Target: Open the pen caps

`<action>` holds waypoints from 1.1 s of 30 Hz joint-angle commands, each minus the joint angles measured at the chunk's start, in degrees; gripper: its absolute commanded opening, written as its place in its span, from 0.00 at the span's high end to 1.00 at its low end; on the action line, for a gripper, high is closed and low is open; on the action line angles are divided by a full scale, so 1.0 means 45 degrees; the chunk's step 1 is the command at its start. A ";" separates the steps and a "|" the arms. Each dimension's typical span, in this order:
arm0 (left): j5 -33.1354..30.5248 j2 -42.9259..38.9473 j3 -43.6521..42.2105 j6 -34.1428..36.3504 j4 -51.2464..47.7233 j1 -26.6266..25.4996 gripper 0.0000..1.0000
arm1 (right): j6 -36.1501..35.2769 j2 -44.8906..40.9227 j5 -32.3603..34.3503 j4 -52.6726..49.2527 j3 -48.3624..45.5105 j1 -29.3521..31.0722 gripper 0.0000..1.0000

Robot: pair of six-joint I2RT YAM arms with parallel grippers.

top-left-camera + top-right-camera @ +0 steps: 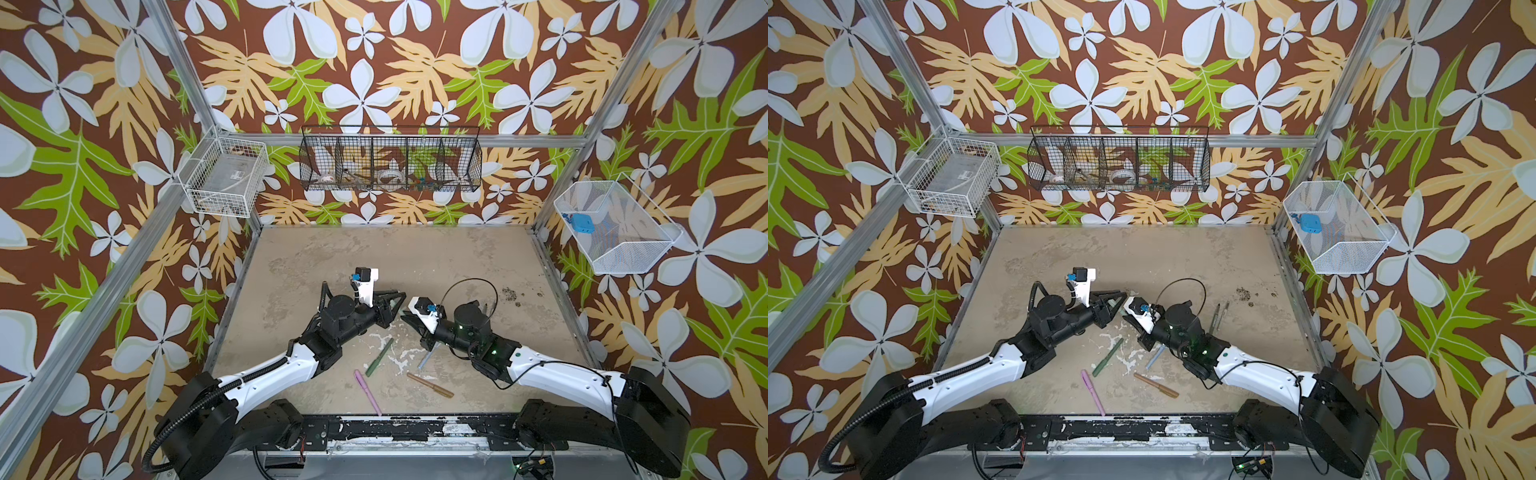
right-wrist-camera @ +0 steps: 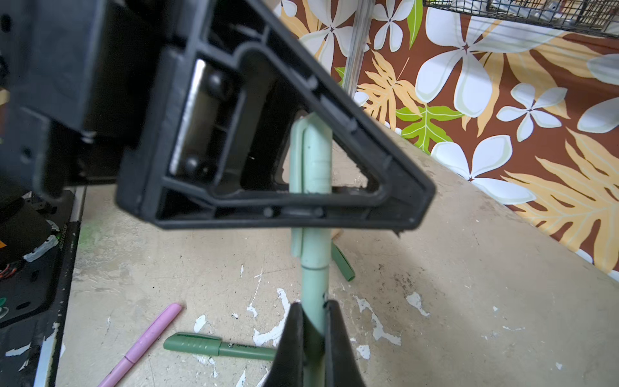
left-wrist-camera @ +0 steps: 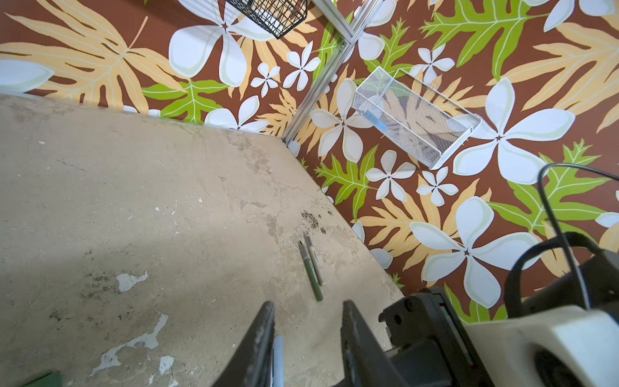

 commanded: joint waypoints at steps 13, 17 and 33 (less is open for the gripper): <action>0.0412 0.0229 0.0117 0.0235 0.0280 0.0004 1.00 | -0.0233 0.0011 0.1125 -0.0136 0.0182 0.0431 0.68; 0.0697 0.0273 -0.0037 0.0708 0.0648 0.0004 1.00 | 0.0035 -0.0805 -0.1556 -0.0247 -0.0127 -0.0325 0.47; 0.2960 0.0966 -0.0319 0.1571 0.2222 0.0004 1.00 | 0.0899 0.0300 -0.6981 -0.0550 0.0279 -0.2354 0.55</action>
